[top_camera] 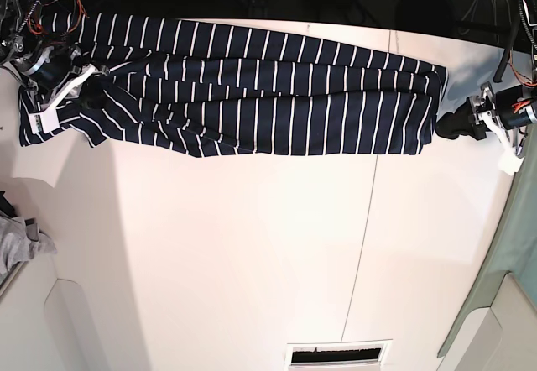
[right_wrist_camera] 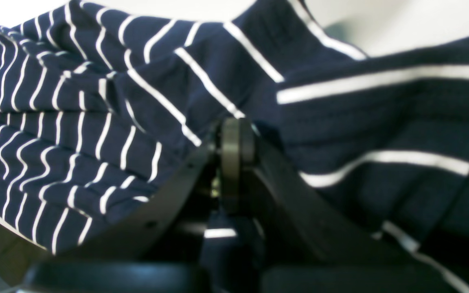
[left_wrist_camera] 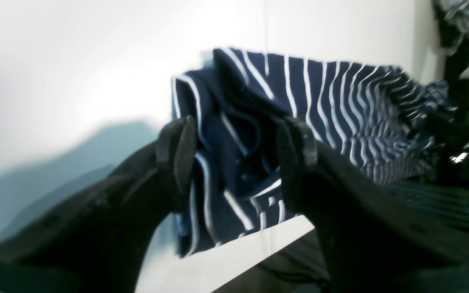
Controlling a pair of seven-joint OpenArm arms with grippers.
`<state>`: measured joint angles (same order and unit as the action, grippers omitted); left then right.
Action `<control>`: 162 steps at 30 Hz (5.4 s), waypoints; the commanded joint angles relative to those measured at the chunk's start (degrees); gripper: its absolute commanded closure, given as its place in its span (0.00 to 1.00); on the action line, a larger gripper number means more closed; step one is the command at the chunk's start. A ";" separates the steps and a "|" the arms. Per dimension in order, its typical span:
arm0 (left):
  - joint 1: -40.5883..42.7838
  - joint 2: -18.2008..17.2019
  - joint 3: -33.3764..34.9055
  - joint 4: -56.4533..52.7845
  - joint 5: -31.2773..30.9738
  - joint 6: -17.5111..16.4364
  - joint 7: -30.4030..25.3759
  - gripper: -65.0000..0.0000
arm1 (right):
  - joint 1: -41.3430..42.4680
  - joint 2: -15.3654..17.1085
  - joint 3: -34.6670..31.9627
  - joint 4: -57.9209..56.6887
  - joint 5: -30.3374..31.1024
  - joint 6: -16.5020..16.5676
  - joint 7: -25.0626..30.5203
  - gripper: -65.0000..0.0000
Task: Layout the t-shirt on the table in an organized manner, then fold the t-shirt properly
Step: 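Grasp both ends of the long folded strip with both grippers, then lift the strip end with the left gripper and fold it toward the right gripper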
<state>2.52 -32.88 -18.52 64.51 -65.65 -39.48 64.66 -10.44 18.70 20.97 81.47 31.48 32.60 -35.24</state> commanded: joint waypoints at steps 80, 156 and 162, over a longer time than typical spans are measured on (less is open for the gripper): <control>3.54 3.41 9.64 7.10 14.05 3.85 -5.31 0.41 | 1.53 0.83 0.37 0.68 0.42 0.17 1.16 1.00; -11.54 10.16 11.65 27.43 16.09 -0.52 -0.61 1.00 | 2.34 0.81 8.33 1.77 12.00 0.24 -2.03 1.00; -11.56 13.90 21.81 29.03 11.74 -0.52 2.27 1.00 | 2.34 0.81 8.33 1.77 11.78 0.24 -1.84 1.00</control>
<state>-7.94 -18.65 3.68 92.42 -52.40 -39.51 68.07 -8.58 18.57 28.86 82.17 42.41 32.60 -38.17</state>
